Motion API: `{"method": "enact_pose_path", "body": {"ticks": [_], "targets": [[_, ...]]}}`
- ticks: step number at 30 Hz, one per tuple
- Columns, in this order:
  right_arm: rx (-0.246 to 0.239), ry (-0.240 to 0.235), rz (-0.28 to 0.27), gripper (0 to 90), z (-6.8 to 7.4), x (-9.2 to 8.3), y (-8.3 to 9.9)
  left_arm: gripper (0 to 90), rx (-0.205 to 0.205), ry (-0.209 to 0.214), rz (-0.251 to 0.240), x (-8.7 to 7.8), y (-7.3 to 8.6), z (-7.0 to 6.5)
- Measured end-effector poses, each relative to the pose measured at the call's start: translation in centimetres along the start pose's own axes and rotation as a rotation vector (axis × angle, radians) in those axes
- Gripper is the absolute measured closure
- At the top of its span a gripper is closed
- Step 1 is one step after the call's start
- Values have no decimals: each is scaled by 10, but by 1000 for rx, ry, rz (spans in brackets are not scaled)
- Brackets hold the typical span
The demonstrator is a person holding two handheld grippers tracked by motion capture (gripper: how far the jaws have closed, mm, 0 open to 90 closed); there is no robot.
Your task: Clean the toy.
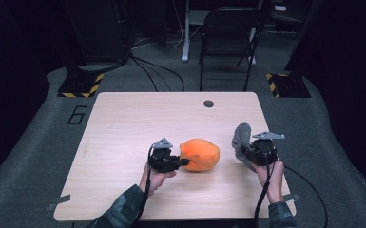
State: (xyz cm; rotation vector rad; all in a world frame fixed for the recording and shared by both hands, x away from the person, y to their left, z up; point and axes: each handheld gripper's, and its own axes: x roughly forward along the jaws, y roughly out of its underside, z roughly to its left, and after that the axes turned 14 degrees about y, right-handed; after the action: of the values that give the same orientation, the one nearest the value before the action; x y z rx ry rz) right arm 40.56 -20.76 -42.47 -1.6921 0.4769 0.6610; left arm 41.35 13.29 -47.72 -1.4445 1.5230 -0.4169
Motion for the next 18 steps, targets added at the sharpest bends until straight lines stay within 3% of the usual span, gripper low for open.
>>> {"method": "enact_pose_path", "body": {"ticks": [3, 7, 13, 18], "targets": [[-47, -50, -39, 745, 25, -13, -12, 774, -10, 2, 10, 3, 1, 3], [-118, -130, -86, 744, 68, -29, -29, 770, -22, 3, 10, 7, 3, 2], [-197, -205, -105, 744, 118, -34, -38, 759, -22, 8, 5, 9, 4, 1], [-251, -166, -86, 744, 135, -24, -32, 760, -19, 14, 18, 12, 5, 1]]}}
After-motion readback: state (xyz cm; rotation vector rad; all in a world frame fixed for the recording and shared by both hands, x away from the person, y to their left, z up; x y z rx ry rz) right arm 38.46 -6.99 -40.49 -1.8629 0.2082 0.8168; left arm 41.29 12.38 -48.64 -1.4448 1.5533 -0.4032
